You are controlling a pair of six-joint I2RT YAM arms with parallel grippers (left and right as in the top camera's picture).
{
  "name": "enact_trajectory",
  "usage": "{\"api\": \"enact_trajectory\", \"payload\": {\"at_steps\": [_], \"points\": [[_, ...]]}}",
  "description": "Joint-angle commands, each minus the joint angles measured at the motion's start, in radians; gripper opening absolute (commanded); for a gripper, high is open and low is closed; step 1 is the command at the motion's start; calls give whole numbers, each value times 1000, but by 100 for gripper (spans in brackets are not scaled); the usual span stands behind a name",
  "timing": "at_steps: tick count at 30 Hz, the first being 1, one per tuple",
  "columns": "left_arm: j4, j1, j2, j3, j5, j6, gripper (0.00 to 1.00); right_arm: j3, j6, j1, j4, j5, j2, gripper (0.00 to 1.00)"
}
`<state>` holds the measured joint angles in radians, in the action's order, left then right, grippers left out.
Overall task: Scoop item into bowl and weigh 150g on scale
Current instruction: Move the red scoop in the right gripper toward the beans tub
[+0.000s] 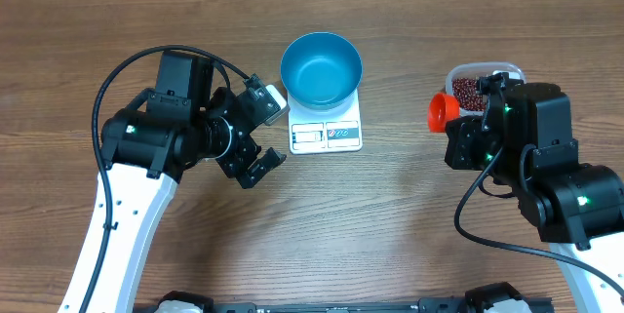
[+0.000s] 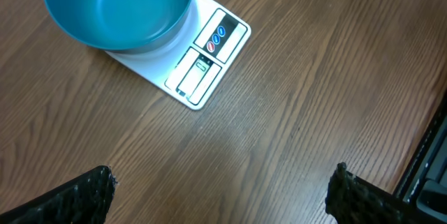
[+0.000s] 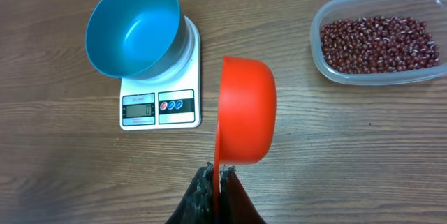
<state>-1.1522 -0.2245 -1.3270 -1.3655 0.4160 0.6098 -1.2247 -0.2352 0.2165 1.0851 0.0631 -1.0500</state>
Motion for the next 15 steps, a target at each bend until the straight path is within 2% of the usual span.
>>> {"api": "enact_trajectory", "payload": {"at_steps": [1, 15], "points": [[-2, 2, -34, 9, 19, 12, 100, -32, 5, -5, -6, -14, 11, 4], [-2, 5, -42, 9, -10, 23, 99, -32, 5, -5, -6, -14, 11, 4]]}}
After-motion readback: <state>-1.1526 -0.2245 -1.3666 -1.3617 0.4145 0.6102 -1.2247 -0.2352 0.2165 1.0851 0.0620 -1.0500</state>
